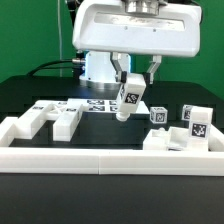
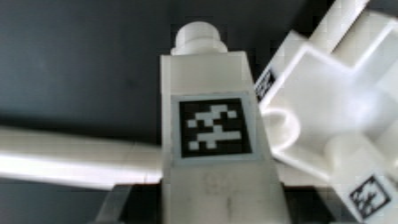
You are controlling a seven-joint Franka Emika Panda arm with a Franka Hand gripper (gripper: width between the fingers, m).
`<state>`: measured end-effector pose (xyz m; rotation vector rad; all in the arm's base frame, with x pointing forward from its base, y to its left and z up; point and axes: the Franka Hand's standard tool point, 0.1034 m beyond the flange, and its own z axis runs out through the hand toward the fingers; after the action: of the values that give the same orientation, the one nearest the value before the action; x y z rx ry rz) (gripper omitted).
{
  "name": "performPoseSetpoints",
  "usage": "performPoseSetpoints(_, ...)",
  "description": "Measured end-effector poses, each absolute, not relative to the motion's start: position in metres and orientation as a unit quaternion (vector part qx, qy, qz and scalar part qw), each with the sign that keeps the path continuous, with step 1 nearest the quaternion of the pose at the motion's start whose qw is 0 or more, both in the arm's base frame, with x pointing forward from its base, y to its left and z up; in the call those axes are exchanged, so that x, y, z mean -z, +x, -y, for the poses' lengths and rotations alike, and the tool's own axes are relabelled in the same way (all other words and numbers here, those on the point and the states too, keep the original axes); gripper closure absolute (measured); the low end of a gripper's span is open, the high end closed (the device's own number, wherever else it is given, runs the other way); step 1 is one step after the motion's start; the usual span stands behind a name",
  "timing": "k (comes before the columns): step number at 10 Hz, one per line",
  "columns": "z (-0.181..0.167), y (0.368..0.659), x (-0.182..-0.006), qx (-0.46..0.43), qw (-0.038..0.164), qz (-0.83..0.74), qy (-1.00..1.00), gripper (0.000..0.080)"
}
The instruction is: Assemble chair
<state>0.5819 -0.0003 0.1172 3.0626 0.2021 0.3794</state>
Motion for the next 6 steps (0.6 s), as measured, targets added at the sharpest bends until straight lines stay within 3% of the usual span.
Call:
performPoseSetpoints(3,-0.021,0.589,-0.119,-0.118,0.0,-0.047,0.992,0.0505)
performPoseSetpoints(5,-0.033,0.609,-0.124,-0.167,0.004,-0.056,0.984,0.0505)
performPoseSetpoints(6,-0.032,0.605,-0.12,-0.159,0.004,-0.055,0.986,0.0505)
